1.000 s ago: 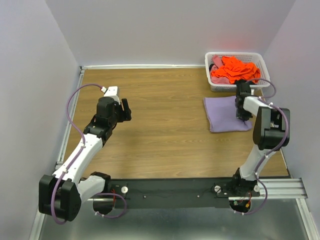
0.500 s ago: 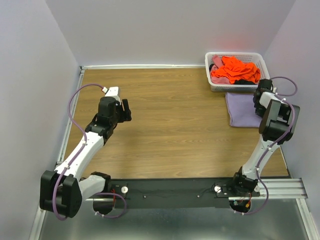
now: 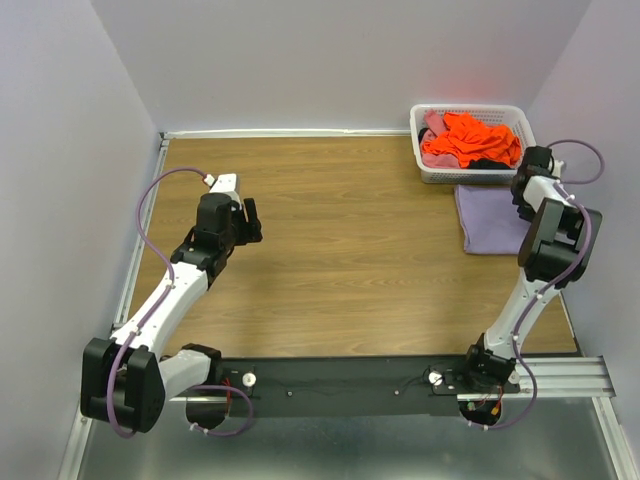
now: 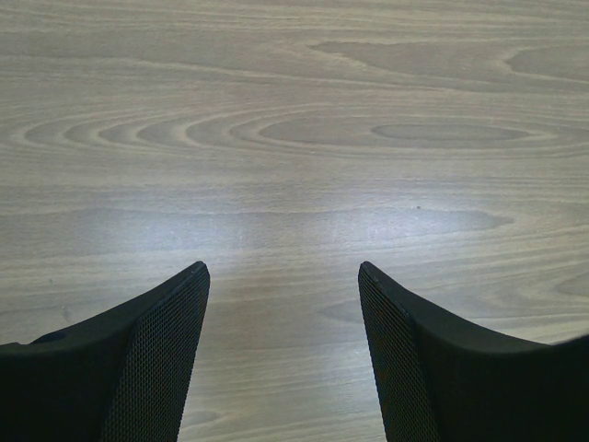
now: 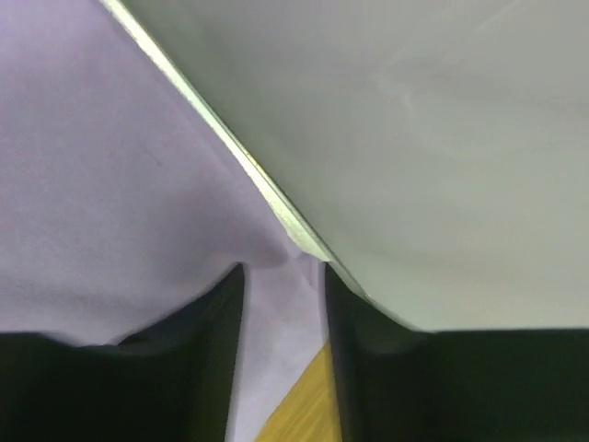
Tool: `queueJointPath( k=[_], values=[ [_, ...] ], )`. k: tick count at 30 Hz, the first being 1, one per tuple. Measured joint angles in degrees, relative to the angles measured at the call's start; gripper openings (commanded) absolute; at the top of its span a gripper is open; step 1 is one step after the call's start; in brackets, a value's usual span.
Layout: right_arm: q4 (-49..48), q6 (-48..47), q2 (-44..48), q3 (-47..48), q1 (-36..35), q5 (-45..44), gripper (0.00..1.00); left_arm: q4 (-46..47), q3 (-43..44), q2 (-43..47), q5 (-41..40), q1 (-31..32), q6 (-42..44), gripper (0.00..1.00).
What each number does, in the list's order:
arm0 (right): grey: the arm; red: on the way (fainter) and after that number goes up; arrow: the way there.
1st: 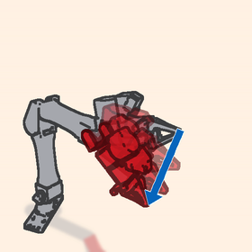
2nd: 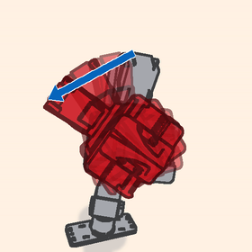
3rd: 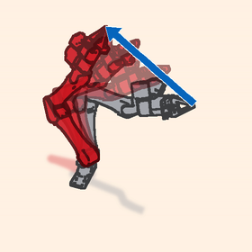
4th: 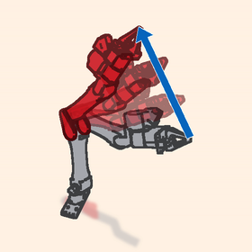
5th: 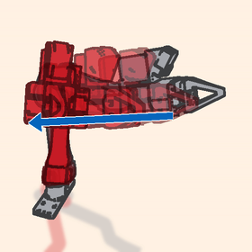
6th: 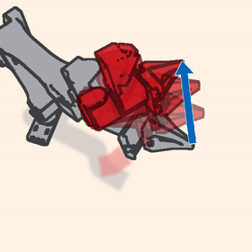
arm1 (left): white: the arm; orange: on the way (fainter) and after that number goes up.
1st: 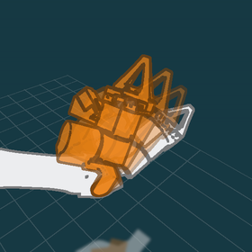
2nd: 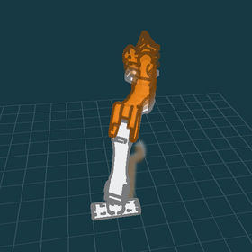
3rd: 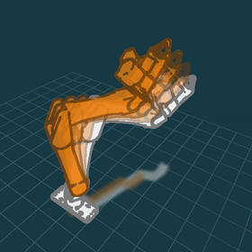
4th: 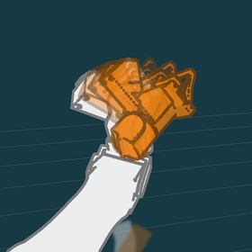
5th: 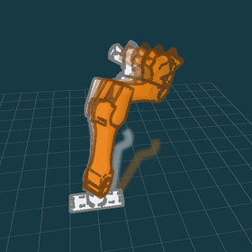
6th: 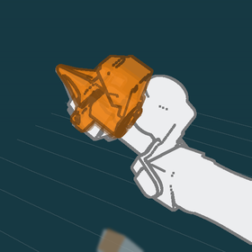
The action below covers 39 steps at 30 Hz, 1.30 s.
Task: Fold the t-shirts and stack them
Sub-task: Neatly place the folded tshirt to the corner, then reset both grippers
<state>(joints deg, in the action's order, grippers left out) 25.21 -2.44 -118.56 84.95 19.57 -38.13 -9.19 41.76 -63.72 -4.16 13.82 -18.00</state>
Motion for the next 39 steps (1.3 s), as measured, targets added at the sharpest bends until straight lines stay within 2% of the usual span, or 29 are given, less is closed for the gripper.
queueJointPath(
  k=[1, 2, 6, 7, 11, 17, 24, 28, 34, 39],
  values=[
    [0.09, 0.68, 0.68, 0.0, 0.0, -0.02, 0.56, 0.0, 0.0, 0.0, 0.0, 0.0, -0.02, 0.73],
    [0.2, 1.4, 1.46, -0.09, 0.0, 0.02, 0.64, 0.0, 0.0, 0.0, 0.0, 0.0, 0.0, 0.74],
    [0.24, 5.09, 8.46, -2.38, 0.0, 0.9, 0.78, -0.04, 0.0, 0.37, 0.02, 0.0, -0.02, 0.76],
    [0.28, 6.8, 12.26, -4.31, 0.0, 2.29, 0.85, -0.61, 0.24, 0.61, 0.02, 0.0, -0.02, 0.77],
    [1.11, 11.89, 27.85, -9.31, 0.0, 6.93, 1.0, -4.85, 4.63, 2.12, -0.17, 0.0, -0.07, 0.78],
    [1.49, 17.46, 49.13, -9.86, -2.43, 13.35, 1.0, -11.06, 17.2, 6.64, -2.8, 0.0, -0.33, 0.78],
    [2.12, 17.35, 57.96, -4.02, -11.34, 14.53, 1.0, -18.88, 33.92, 10.36, -12.09, 0.0, 0.26, 0.79],
    [2.03, 16.44, 63.41, -0.68, -14.23, 14.75, 1.0, -19.65, 41.7, 13.0, -19.58, 0.0, 1.77, 0.85],
    [0.17, 16.31, 71.1, -1.64, -15.32, 14.8, 1.0, -18.49, 42.16, 17.97, -27.32, 0.0, 2.4, 0.85],
    [-0.2, 15.82, 71.71, -5.49, -15.89, 15.43, 1.0, -17.77, 37.05, 16.61, -27.85, -0.11, 1.66, 0.85]
  ],
)
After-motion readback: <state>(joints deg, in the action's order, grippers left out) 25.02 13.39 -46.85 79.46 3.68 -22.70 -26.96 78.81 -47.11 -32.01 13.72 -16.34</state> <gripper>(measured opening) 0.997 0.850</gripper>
